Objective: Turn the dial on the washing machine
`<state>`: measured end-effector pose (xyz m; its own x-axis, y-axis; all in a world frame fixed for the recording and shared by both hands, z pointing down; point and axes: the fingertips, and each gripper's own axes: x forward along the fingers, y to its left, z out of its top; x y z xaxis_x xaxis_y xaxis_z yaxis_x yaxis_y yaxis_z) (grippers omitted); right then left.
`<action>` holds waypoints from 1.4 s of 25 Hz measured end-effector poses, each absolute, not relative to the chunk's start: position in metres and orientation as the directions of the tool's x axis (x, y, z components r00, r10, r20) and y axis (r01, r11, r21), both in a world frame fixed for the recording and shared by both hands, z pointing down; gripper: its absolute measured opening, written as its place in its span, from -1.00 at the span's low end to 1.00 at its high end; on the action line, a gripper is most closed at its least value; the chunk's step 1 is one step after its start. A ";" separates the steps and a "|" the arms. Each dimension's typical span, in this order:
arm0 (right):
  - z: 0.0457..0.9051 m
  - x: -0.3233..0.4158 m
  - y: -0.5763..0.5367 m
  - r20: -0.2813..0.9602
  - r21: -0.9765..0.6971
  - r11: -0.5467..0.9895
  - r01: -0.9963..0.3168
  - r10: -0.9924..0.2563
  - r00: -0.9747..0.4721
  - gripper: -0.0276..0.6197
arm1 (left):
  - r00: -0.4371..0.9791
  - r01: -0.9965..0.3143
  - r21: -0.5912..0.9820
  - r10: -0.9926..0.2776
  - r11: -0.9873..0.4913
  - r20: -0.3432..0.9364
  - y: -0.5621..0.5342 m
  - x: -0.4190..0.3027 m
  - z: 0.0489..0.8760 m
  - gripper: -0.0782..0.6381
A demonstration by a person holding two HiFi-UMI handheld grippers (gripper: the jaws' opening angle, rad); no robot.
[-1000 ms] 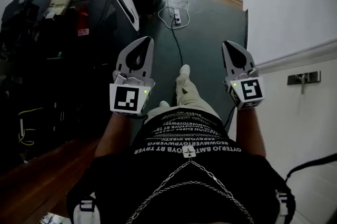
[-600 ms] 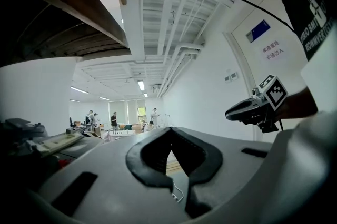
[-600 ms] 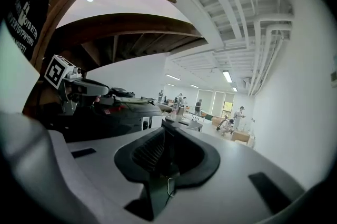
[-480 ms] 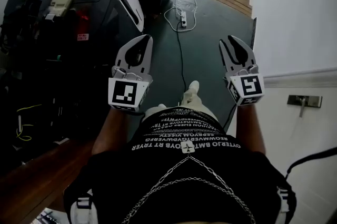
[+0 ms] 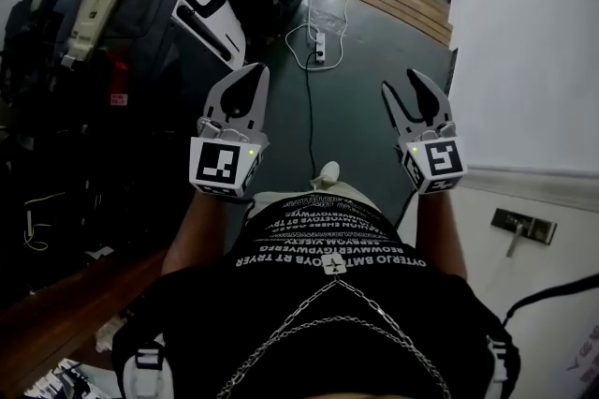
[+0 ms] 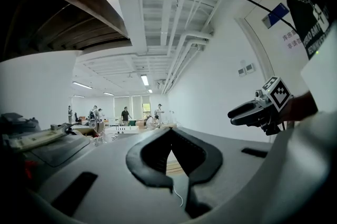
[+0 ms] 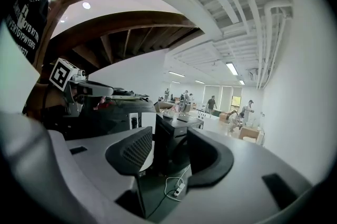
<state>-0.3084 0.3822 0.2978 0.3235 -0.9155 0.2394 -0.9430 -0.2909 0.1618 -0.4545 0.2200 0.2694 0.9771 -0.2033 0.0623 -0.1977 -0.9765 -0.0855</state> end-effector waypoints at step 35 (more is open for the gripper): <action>0.307 -0.080 0.185 0.254 0.109 -0.154 -0.982 -0.951 0.177 -0.27 | 0.964 -0.250 -0.136 -0.260 -0.959 0.061 0.047 -0.216 0.274 -0.76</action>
